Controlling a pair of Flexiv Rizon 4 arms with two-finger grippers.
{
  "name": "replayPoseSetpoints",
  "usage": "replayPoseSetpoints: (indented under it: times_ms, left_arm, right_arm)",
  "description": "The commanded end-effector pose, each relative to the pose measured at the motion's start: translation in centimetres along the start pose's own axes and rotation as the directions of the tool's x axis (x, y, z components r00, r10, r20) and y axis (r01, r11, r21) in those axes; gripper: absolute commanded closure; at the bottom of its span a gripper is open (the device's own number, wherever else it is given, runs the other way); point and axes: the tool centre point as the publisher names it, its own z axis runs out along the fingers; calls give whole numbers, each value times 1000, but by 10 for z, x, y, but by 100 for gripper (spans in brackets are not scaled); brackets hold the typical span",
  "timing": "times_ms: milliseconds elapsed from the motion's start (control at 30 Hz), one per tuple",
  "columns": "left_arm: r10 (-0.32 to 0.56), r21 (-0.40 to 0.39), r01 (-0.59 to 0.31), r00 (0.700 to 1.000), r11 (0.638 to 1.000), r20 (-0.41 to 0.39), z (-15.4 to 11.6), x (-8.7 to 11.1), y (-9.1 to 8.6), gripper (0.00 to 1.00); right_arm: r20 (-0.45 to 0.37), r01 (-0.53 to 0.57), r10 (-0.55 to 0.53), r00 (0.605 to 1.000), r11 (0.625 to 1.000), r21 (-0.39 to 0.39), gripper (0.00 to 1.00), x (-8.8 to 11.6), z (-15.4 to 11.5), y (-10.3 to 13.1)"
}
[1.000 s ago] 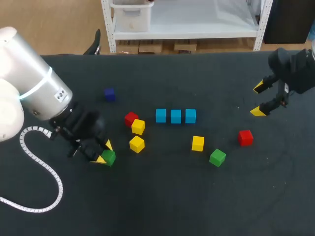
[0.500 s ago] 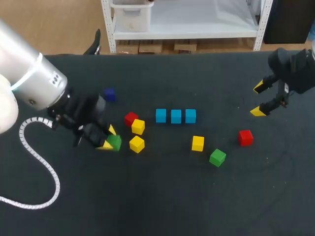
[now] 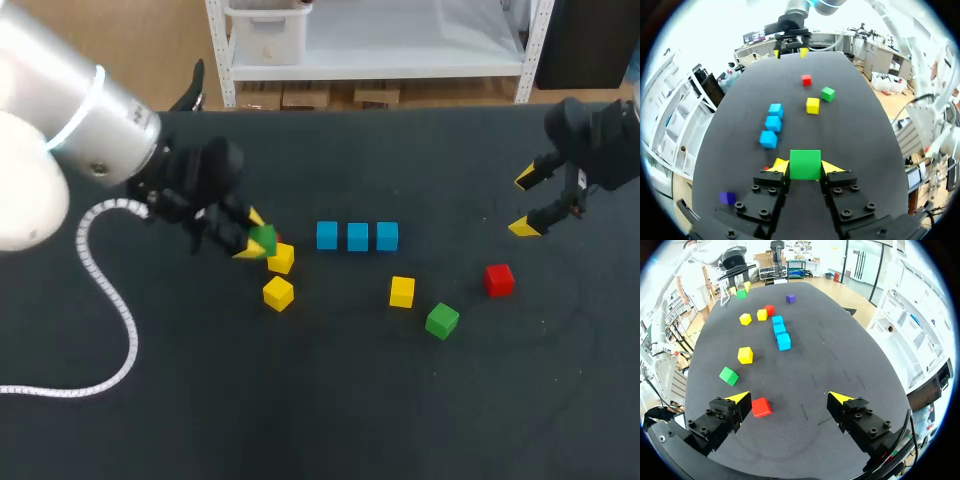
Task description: Place the blue cubes, place green cubes on the blue cubes, place the yellow cubes on the green cubes, then place the red cubes on the yellow cubes, and place purple cube on the red cubes.
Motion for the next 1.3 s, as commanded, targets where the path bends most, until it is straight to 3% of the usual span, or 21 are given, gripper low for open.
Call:
replayPoseSetpoints:
  times_ms: [33, 533, 867, 1300]
  left_arm:
    - [-11, 5, 11, 1000, 1000, -3, 26, -12, 21, 100]
    - [14, 35, -13, 999, 999, -30, 69, -39, 55, 100]
    - [19, 39, -17, 999, 999, -28, 93, -44, 72, 100]
    - [45, 60, -40, 996, 997, -80, 104, -40, 86, 100]
  right_arm:
    - [2, 1, -1, 1000, 1000, -1, 0, 0, 0, 0]
    - [2, 1, -1, 1000, 1000, -1, 0, 0, 0, 0]
    - [2, 1, -1, 1000, 1000, -1, 0, 0, 0, 0]
    - [2, 1, -1, 1000, 1000, -1, 0, 0, 0, 0]
